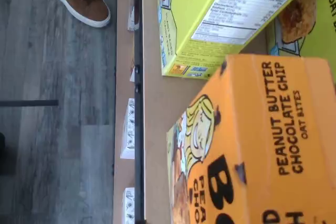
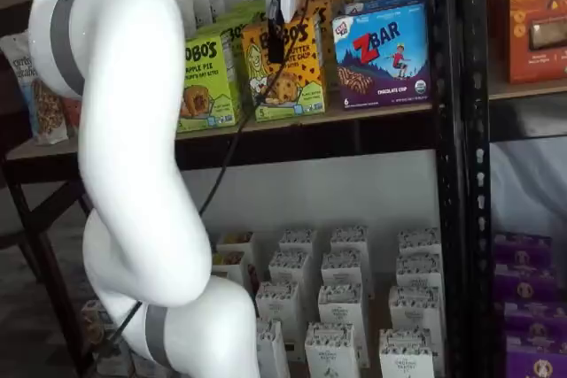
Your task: Pick up the orange box on the top shelf, the fifth box from the left
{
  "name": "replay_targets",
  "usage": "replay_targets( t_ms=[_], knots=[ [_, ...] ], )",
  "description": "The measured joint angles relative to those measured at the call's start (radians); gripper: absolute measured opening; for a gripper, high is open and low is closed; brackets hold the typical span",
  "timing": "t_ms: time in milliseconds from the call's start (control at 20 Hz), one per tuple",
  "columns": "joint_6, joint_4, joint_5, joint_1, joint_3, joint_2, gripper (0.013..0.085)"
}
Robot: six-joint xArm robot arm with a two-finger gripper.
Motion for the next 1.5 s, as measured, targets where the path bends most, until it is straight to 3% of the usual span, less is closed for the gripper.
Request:
replay_targets(
  t_ms=[50, 300, 600, 1500],
  knots=[
    [0.000, 0.002, 0.001, 0.000, 0.000, 0.000, 0.0850],
    [0.001, 0.009, -0.004, 0.000, 0.004, -0.003, 0.0690],
    [0.002, 0.012, -0.011, 0.002, 0.009, -0.007, 0.0570],
    [-0.004, 0.008, -0.019, -0.005, 0.014, -0.013, 0.0570]
  ],
)
